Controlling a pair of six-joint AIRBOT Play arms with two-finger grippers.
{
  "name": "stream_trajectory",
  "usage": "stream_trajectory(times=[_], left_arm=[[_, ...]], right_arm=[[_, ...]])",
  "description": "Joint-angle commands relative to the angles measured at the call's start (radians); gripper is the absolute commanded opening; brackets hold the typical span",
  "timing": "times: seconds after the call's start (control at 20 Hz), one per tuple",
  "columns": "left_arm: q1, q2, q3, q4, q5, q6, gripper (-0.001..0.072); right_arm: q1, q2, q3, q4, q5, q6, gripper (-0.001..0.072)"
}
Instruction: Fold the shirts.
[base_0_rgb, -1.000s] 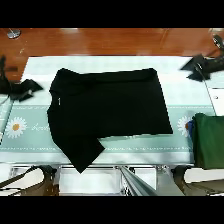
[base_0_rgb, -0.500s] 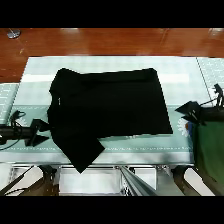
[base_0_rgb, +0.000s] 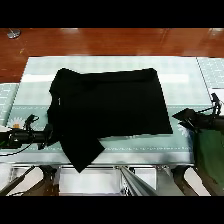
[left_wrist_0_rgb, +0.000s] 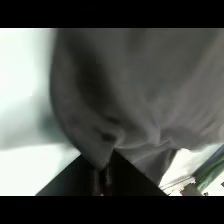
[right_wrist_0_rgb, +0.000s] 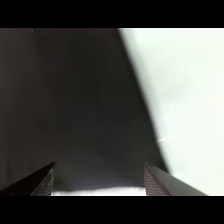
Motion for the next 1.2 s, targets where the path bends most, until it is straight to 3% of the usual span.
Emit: stream_trajectory(times=[0.0, 0.15, 0.4, 0.75, 0.8, 0.9, 1.15], left_arm=[[-0.024, 0.002, 0.006, -0.055, -0.014, 0.069, 0.0023], [-0.024, 0.002, 0.012, -0.150, -0.010, 0.122, 0.0023], [-0.024, 0.002, 0.012, -0.228, -0.010, 0.166, 0.0023], [-0.024, 0.002, 0.012, -0.229, -0.010, 0.183, 0.0023], [-0.024, 0.002, 0.012, -0.229, -0.010, 0.189, 0.0023], [-0.026, 0.002, 0.020, -0.249, -0.011, 0.194, 0.0023], [-0.026, 0.091, 0.251, -0.507, -0.071, 0.208, 0.0023]], right_arm=[[-0.079, 0.003, -0.001, -0.080, -0.051, 0.078, 0.0627], [-0.087, 0.002, -0.017, -0.220, -0.038, 0.161, 0.0626], [-0.022, -0.128, -0.054, -0.183, -0.008, 0.151, 0.0626], [0.165, -0.346, 0.000, 0.104, -0.085, 0.035, 0.0615], [0.196, -0.366, 0.028, 0.120, -0.092, 0.034, 0.0557], [0.264, -0.388, 0.091, 0.127, -0.098, 0.010, 0.0036], [0.357, -0.388, 0.501, 0.113, 0.016, 0.049, 0.0030]])
